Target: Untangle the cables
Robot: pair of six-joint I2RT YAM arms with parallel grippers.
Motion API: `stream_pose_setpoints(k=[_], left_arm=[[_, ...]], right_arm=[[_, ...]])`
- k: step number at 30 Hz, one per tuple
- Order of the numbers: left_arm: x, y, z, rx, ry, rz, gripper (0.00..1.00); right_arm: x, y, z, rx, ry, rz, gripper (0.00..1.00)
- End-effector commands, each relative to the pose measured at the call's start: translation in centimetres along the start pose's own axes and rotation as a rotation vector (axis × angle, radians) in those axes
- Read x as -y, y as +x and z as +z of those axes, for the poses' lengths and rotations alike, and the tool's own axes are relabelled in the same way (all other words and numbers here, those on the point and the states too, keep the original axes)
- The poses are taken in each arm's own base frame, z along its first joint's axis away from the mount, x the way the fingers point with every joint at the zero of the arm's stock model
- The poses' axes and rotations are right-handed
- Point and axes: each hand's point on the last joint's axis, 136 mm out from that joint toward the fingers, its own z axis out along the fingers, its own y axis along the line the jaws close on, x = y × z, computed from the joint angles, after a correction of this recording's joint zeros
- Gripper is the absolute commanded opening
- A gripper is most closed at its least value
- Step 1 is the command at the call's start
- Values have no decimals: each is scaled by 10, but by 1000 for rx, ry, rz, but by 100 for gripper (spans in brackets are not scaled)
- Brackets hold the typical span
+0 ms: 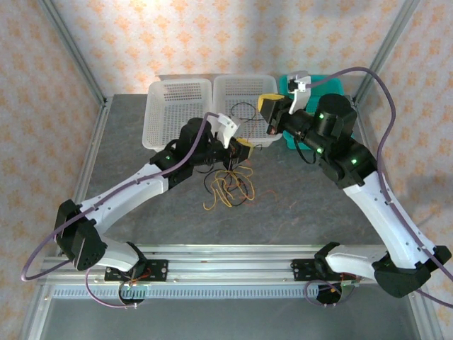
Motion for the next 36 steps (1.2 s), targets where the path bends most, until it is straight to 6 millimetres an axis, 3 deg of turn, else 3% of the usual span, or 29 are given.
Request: stream_pose_setpoints(k=[1,3,5,9,12,17,20,26,36], left_arm=[[-2,-28,-26,65,-74,47,0],[-18,-34,-32,88,-166,29,0],[-37,-38,-38,102,-246,-12,0],[-58,-49,-53,161,-311,-73,0],[-78,-60,-65,198,-372,-115,0],[-110,-87,-88,263,-481,-149,0],[-126,-106,-101,294,-537,-138,0],[-155,-140,-121,384,-652,-141,0],[-215,-169,-139,554,-703,-217,0]], right_arm=[[30,-6,0,31,170,-15,0],[49,3,3,23,264,-8,0],[64,25,17,-17,322,13,0],[69,62,37,-104,304,43,0],[69,79,45,-126,280,58,10],[71,91,48,-149,272,62,36],[67,97,50,-154,248,86,45],[38,124,61,-151,136,187,48],[20,140,64,-102,96,359,53]])
